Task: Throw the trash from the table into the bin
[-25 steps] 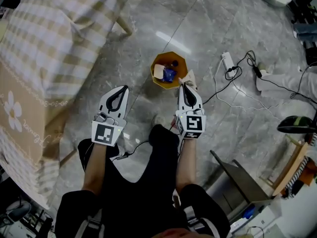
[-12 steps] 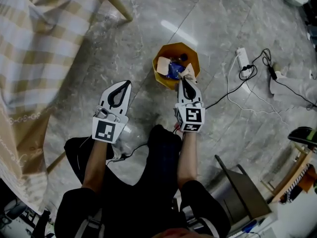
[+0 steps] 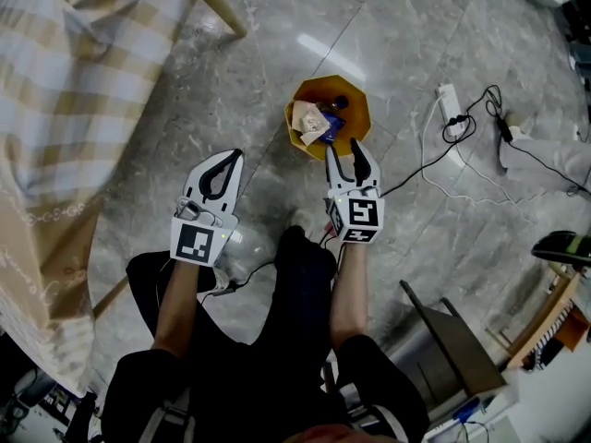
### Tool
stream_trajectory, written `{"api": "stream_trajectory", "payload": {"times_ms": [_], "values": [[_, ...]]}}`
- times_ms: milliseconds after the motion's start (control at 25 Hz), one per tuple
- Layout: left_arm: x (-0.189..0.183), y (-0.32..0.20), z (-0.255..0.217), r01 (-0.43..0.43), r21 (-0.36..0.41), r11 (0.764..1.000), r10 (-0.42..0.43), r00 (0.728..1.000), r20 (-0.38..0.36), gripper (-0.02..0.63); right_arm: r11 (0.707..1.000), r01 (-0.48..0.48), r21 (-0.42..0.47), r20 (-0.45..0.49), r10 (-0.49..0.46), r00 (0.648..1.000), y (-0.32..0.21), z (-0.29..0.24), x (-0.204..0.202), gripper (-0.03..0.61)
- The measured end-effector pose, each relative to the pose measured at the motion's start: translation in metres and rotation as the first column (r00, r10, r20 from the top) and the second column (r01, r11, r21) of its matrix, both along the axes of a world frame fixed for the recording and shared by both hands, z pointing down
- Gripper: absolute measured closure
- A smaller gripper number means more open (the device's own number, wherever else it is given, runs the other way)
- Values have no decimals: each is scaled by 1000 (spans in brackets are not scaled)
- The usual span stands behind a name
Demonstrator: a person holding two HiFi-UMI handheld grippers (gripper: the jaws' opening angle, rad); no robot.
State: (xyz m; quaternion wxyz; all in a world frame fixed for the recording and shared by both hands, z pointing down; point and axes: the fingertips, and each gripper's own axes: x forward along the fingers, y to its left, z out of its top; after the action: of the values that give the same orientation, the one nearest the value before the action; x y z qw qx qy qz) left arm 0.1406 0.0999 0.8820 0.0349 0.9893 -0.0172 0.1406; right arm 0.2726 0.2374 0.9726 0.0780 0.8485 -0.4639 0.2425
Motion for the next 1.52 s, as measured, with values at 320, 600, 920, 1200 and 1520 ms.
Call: {"api": "stream_trajectory", "payload": {"times_ms": [320,600,920,1200,1520], "values": [[-17,-3,-108,-13,11,1000,14,999,-45,611,999,11,44,-58,-9,998,-5,-127,-22,394],[-38,-8,-225,-3,46,999,9,992,-123,611,993,25,113,-129,-10,992,-17,-254,-49,448],[-71,-5,-332,-17,63,998,26,989,-147,611,990,28,135,-151,-7,988,-23,-371,-91,509],[-96,-10,-400,-3,64,998,13,988,-153,611,988,30,154,-184,-2,983,-29,-455,-115,555],[-98,-4,-439,-9,70,998,21,984,-175,611,975,98,201,-198,-58,979,-45,-510,-139,572]]}}
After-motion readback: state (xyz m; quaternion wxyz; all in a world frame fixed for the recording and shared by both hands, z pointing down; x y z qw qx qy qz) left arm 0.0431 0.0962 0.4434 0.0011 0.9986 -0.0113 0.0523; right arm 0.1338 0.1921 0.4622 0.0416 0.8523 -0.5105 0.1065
